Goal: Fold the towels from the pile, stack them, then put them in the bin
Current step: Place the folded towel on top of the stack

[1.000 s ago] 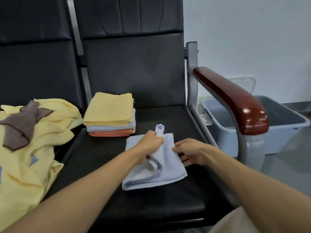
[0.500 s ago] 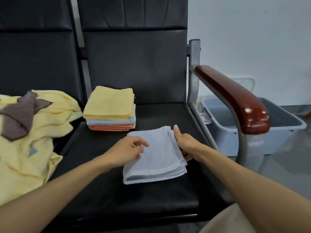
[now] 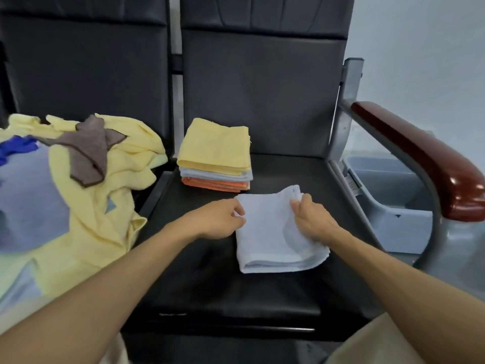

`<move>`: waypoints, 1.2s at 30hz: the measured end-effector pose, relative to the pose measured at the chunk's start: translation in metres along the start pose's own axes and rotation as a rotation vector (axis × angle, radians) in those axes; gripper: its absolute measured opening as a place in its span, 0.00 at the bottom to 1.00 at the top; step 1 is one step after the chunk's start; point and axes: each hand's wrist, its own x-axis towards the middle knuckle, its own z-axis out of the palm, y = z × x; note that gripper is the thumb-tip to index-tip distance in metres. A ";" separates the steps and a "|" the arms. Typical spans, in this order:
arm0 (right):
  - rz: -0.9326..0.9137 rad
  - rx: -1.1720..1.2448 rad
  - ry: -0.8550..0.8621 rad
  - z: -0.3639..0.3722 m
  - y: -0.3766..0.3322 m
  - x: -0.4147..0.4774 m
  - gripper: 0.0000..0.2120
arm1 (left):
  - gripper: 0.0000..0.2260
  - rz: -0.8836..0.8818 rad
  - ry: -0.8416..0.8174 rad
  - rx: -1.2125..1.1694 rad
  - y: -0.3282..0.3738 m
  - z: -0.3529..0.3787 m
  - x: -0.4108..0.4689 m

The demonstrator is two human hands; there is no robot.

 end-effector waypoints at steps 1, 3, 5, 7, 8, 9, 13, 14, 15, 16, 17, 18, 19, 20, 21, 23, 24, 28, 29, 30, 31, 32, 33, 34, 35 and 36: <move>-0.034 0.055 0.010 -0.003 -0.008 -0.001 0.21 | 0.15 -0.011 0.010 -0.001 -0.003 -0.002 -0.001; -0.130 0.152 0.060 -0.008 -0.023 -0.007 0.20 | 0.16 -0.037 0.044 -0.042 -0.008 -0.004 0.001; -0.239 0.288 0.095 -0.014 -0.040 -0.015 0.16 | 0.21 -0.083 0.091 -0.124 -0.013 -0.006 0.000; -0.282 0.532 0.067 -0.020 -0.056 -0.024 0.15 | 0.26 -0.144 0.131 -0.190 -0.018 -0.007 0.001; -0.275 0.660 0.031 -0.024 -0.065 -0.027 0.15 | 0.29 -0.179 0.148 -0.244 -0.020 -0.007 0.001; -0.269 0.763 -0.003 -0.029 -0.072 -0.030 0.15 | 0.30 -0.214 0.149 -0.345 -0.022 -0.006 0.001; -0.268 1.027 -0.065 -0.048 -0.094 -0.031 0.14 | 0.23 -0.224 -0.003 -1.167 -0.024 -0.009 -0.002; -0.265 1.079 -0.075 -0.052 -0.099 -0.029 0.13 | 0.20 -0.190 -0.025 -1.330 -0.024 -0.014 -0.005; -0.259 1.117 -0.080 -0.056 -0.102 -0.026 0.13 | 0.18 -0.155 -0.016 -1.428 -0.023 -0.020 -0.007; -0.250 1.142 -0.082 -0.061 -0.107 -0.021 0.14 | 0.16 -0.127 0.022 -1.466 -0.024 -0.029 -0.007; -0.240 1.152 -0.083 -0.066 -0.110 -0.018 0.14 | 0.15 -0.116 0.076 -1.462 -0.024 -0.036 -0.007; -0.235 1.157 -0.092 -0.070 -0.114 -0.010 0.14 | 0.15 -0.113 0.143 -1.427 -0.025 -0.047 -0.004; -0.227 1.160 -0.108 -0.073 -0.117 -0.004 0.13 | 0.15 -0.110 0.209 -1.365 -0.026 -0.056 -0.001; -0.217 1.162 -0.129 -0.075 -0.119 0.001 0.12 | 0.15 -0.106 0.269 -1.291 -0.028 -0.064 0.003; -0.211 1.159 -0.147 -0.077 -0.123 0.009 0.10 | 0.15 -0.098 0.324 -1.204 -0.031 -0.075 0.010; -0.212 1.149 -0.161 -0.078 -0.128 0.023 0.10 | 0.14 -0.078 0.420 -0.999 -0.035 -0.096 0.023; -0.221 1.144 -0.159 -0.078 -0.132 0.034 0.11 | 0.13 -0.057 0.468 -0.902 -0.036 -0.109 0.031; -0.247 1.097 -0.088 -0.070 -0.151 0.078 0.11 | 0.09 0.009 0.598 -0.609 -0.043 -0.149 0.073; -0.246 1.092 -0.062 -0.069 -0.155 0.088 0.11 | 0.09 0.011 0.604 -0.557 -0.044 -0.155 0.084; -0.240 1.091 -0.040 -0.066 -0.158 0.099 0.11 | 0.09 0.009 0.604 -0.511 -0.046 -0.159 0.095; -0.229 1.087 -0.020 -0.063 -0.161 0.111 0.11 | 0.09 0.001 0.601 -0.471 -0.050 -0.162 0.108; -0.215 1.078 -0.005 -0.059 -0.162 0.121 0.12 | 0.09 -0.010 0.597 -0.438 -0.053 -0.162 0.118; -0.197 1.062 0.007 -0.053 -0.163 0.132 0.11 | 0.10 -0.026 0.589 -0.415 -0.057 -0.161 0.130; -0.178 1.036 0.014 -0.046 -0.161 0.143 0.11 | 0.10 -0.046 0.577 -0.397 -0.062 -0.158 0.141; -0.162 0.992 0.018 -0.038 -0.160 0.150 0.11 | 0.11 -0.073 0.559 -0.379 -0.068 -0.154 0.149; -0.147 0.930 0.020 -0.029 -0.157 0.157 0.11 | 0.11 -0.102 0.537 -0.360 -0.074 -0.148 0.157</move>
